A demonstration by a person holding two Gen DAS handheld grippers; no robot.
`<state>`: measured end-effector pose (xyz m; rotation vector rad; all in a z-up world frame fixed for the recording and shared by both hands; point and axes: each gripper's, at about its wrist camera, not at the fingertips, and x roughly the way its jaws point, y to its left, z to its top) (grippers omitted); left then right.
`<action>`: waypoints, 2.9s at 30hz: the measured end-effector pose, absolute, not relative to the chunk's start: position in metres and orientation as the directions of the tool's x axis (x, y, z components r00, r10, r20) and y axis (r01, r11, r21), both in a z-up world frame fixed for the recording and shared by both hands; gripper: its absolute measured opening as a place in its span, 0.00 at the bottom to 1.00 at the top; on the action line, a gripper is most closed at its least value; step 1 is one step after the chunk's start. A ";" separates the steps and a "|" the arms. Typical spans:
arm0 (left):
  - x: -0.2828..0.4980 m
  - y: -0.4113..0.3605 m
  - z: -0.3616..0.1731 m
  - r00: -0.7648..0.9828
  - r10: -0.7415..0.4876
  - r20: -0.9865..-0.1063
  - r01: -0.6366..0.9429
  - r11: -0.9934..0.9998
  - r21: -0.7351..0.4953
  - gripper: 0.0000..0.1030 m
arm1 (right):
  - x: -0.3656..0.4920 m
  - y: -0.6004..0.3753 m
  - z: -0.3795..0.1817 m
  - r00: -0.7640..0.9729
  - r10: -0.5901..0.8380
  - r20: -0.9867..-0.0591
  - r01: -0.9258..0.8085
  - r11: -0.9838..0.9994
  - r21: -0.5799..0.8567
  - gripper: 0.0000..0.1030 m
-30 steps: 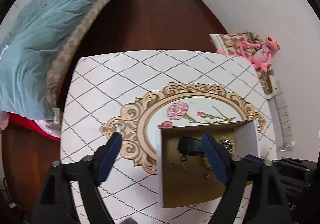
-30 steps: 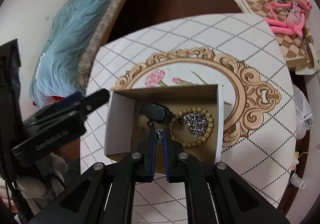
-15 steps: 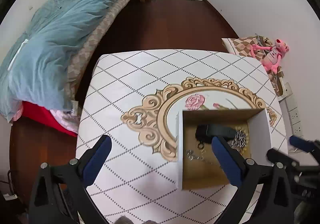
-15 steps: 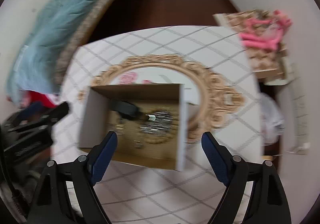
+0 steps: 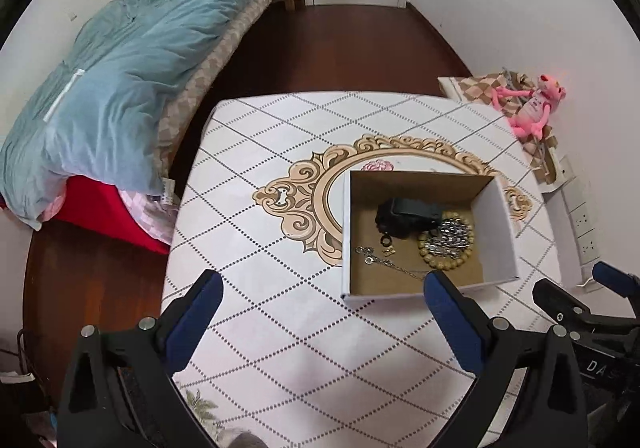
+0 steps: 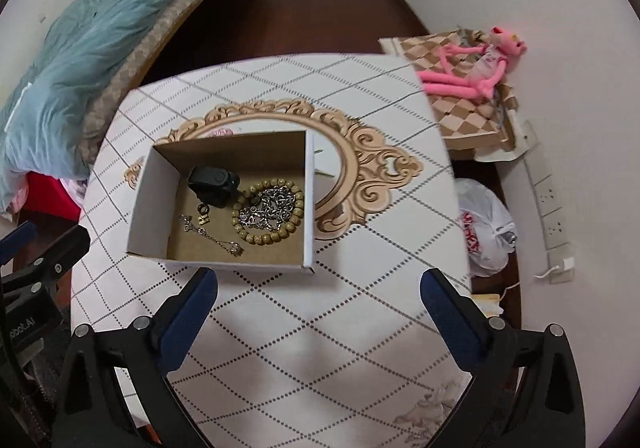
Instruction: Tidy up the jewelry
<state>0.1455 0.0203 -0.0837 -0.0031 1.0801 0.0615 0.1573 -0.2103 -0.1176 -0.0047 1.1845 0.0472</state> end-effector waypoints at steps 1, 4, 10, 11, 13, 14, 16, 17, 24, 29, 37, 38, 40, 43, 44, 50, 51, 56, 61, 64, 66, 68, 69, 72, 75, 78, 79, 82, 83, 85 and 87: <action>0.141 0.020 -0.078 0.479 0.048 -0.876 -0.054 0.998 0.025 0.99 | 0.150 -0.212 -0.109 0.391 0.034 -0.920 -0.037 0.999 0.021 0.99; 0.122 0.016 -0.057 0.512 0.036 -0.858 -0.044 0.999 0.016 0.99 | 0.130 -0.213 -0.084 0.441 0.019 -0.897 -0.033 0.999 0.005 0.99; 0.084 0.012 -0.017 0.570 0.016 -0.821 -0.032 0.999 -0.003 0.99 | 0.091 -0.220 -0.028 0.544 0.022 -0.839 -0.025 1.000 0.009 0.99; 0.077 0.011 -0.009 0.584 0.020 -0.812 -0.031 1.000 0.003 0.99 | 0.082 -0.219 -0.017 0.562 0.021 -0.827 -0.028 1.000 0.007 0.99; 0.066 0.012 0.003 0.604 0.025 -0.796 -0.032 0.999 0.008 0.99 | 0.067 -0.219 -0.001 0.588 0.025 -0.808 -0.029 1.000 0.010 0.99; 0.058 0.012 0.012 0.619 0.031 -0.785 -0.036 0.999 0.011 0.99 | 0.061 -0.219 0.006 0.598 0.027 -0.801 -0.028 1.000 0.012 0.99; 0.047 0.012 0.023 0.640 0.036 -0.768 -0.036 0.999 0.017 0.99 | 0.047 -0.219 0.020 0.627 0.020 -0.779 -0.025 1.000 0.006 0.99; 0.044 0.012 0.028 0.647 0.037 -0.762 -0.035 0.999 0.018 0.99 | 0.040 -0.219 0.027 0.640 0.010 -0.769 -0.021 1.000 -0.004 0.99; 0.006 0.008 0.061 0.701 0.039 -0.712 -0.027 0.999 0.028 0.99 | 0.003 -0.221 0.061 0.692 0.006 -0.722 -0.018 1.000 -0.009 0.99; -0.007 0.011 0.072 0.712 0.028 -0.702 -0.037 0.999 0.002 0.99 | -0.018 -0.218 0.080 0.724 -0.006 -0.689 -0.020 0.999 -0.030 0.99; -0.012 0.013 0.071 0.705 0.021 -0.709 -0.042 0.999 -0.012 0.99 | -0.027 -0.213 0.087 0.724 -0.005 -0.690 -0.040 0.998 -0.049 1.00; -0.009 0.013 0.069 0.703 0.025 -0.711 -0.046 0.999 -0.010 0.99 | -0.025 -0.214 0.086 0.721 -0.004 -0.693 -0.040 0.998 -0.048 1.00; -0.003 0.013 0.065 0.693 0.030 -0.720 -0.050 0.999 -0.007 0.99 | -0.018 -0.214 0.081 0.711 -0.004 -0.703 -0.039 0.998 -0.045 1.00; 0.010 0.013 0.058 0.678 0.043 -0.734 -0.065 0.998 -0.002 0.99 | -0.004 -0.214 0.072 0.695 -0.011 -0.719 -0.031 0.999 -0.044 1.00; 0.015 0.012 0.056 0.673 0.046 -0.739 -0.066 0.998 0.002 0.99 | 0.002 -0.214 0.070 0.691 -0.010 -0.723 -0.026 0.999 -0.039 1.00; 0.046 0.012 0.040 0.628 0.050 -0.777 -0.078 0.997 0.002 0.99 | 0.033 -0.213 0.055 0.678 -0.038 -0.734 -0.013 0.998 -0.063 1.00; 0.050 0.013 0.037 0.622 0.053 -0.781 -0.081 0.997 0.004 0.99 | 0.039 -0.213 0.053 0.673 -0.034 -0.739 -0.013 0.998 -0.059 1.00; 0.072 0.013 0.022 0.579 0.046 -0.814 -0.077 0.997 0.002 0.99 | 0.065 -0.212 0.042 0.646 -0.040 -0.763 -0.014 0.998 -0.064 1.00; 0.088 0.012 0.006 0.538 0.061 -0.841 -0.077 0.997 0.022 0.99 | 0.088 -0.212 0.026 0.594 -0.024 -0.804 -0.033 0.998 -0.055 1.00; 0.093 0.013 0.000 0.524 0.064 -0.849 -0.078 0.997 0.026 0.99 | 0.097 -0.212 0.018 0.574 -0.022 -0.819 -0.036 0.998 -0.052 1.00; 0.095 0.012 -0.001 0.521 0.064 -0.851 -0.077 0.997 0.028 0.99 | 0.100 -0.212 0.014 0.566 -0.023 -0.824 -0.037 0.998 -0.052 1.00; 0.096 0.012 -0.001 0.519 0.066 -0.852 -0.075 0.997 0.031 0.99 | 0.103 -0.212 0.010 0.553 -0.018 -0.833 -0.040 0.998 -0.048 1.00; 0.097 0.012 -0.002 0.519 0.066 -0.852 -0.074 0.997 0.033 0.99 | 0.104 -0.212 0.008 0.548 -0.015 -0.836 -0.041 0.998 -0.045 1.00; 0.098 0.011 -0.001 0.518 0.067 -0.853 -0.073 0.997 0.034 0.99 | 0.105 -0.212 0.003 0.536 -0.012 -0.844 -0.042 0.998 -0.041 1.00; 0.099 0.012 -0.002 0.516 0.070 -0.854 -0.076 0.996 0.036 0.99 | 0.106 -0.212 0.000 0.531 -0.010 -0.848 -0.043 0.998 -0.038 1.00; 0.100 0.011 -0.001 0.518 0.062 -0.853 -0.070 0.997 0.031 0.99 | 0.106 -0.211 0.000 0.529 -0.013 -0.848 -0.044 0.998 -0.043 1.00; 0.100 0.011 -0.001 0.519 0.062 -0.852 -0.070 0.997 0.030 0.99 | 0.106 -0.211 0.000 0.529 -0.011 -0.848 -0.045 0.998 -0.042 1.00; 0.101 0.011 -0.001 0.522 0.062 -0.851 -0.067 0.997 0.032 0.99 | 0.106 -0.211 0.000 0.530 -0.011 -0.848 -0.045 0.998 -0.042 1.00; 0.101 0.011 -0.001 0.523 0.062 -0.850 -0.067 0.997 0.032 0.99 | 0.106 -0.211 0.000 0.531 -0.011 -0.847 -0.046 0.998 -0.041 1.00; 0.101 0.011 0.000 0.522 0.061 -0.851 -0.066 0.997 0.031 0.99 | 0.107 -0.210 0.000 0.530 -0.009 -0.848 -0.047 0.998 -0.041 1.00; 0.101 0.011 0.000 0.523 0.063 -0.850 -0.068 0.997 0.032 0.99 | 0.107 -0.210 -0.001 0.528 -0.007 -0.849 -0.048 0.998 -0.038 1.00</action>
